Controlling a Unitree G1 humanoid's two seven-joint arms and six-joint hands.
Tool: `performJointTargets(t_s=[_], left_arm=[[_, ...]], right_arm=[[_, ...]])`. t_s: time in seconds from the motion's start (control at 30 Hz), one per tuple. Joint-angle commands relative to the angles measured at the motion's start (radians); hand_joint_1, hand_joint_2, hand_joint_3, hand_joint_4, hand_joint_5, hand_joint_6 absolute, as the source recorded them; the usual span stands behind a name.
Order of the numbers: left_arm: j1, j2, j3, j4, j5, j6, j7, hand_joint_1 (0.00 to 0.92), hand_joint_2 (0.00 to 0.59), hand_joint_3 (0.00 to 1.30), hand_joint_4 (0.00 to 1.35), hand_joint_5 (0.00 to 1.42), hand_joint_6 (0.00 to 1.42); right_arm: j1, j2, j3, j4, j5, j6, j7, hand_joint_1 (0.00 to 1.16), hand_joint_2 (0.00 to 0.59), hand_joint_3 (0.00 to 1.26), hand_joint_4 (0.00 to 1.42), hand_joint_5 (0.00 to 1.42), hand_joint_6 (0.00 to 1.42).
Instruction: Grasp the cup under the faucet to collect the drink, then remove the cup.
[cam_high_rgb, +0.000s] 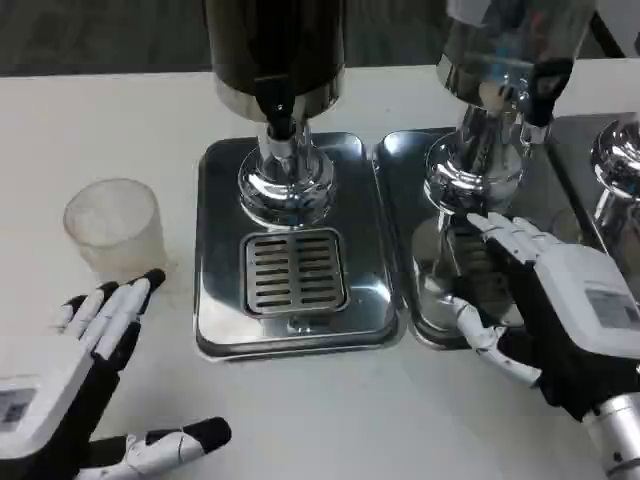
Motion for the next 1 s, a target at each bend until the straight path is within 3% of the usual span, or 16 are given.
performJointTargets(t_s=[0.03, 0.4, 0.7, 1.0], left_arm=[[0.007, -0.005, -0.006, -0.002, -0.009, 0.011, -0.015, 0.0, 0.017, 0.0, 0.0, 0.0, 0.0], [-0.001, -0.004, -0.007, 0.004, -0.025, 0.019, -0.025, 0.0, 0.017, 0.0, 0.0, 0.0, 0.0], [-0.037, -0.029, 0.059, 0.128, -0.17, -0.127, 0.081, 0.0, 0.022, 0.0, 0.0, 0.0, 0.0], [-0.164, -0.016, 0.103, 0.293, -0.273, -0.207, 0.089, 0.0, 0.026, 0.0, 0.0, 0.01, 0.11]], right_arm=[[-0.005, -0.007, -0.01, -0.012, 0.015, -0.008, 0.007, 0.35, 0.493, 0.19, 0.14, 0.11, 0.13], [-0.009, -0.004, -0.016, -0.011, 0.035, -0.01, 0.012, 0.35, 0.493, 0.21, 0.16, 0.14, 0.14], [-0.035, 0.031, 0.0, -0.014, 0.035, 0.017, 0.018, 0.34, 0.493, 0.22, 0.18, 0.17, 0.15], [-0.026, 0.069, 0.009, -0.034, 0.021, 0.032, 0.0, 0.34, 0.493, 0.23, 0.21, 0.18, 0.16]])
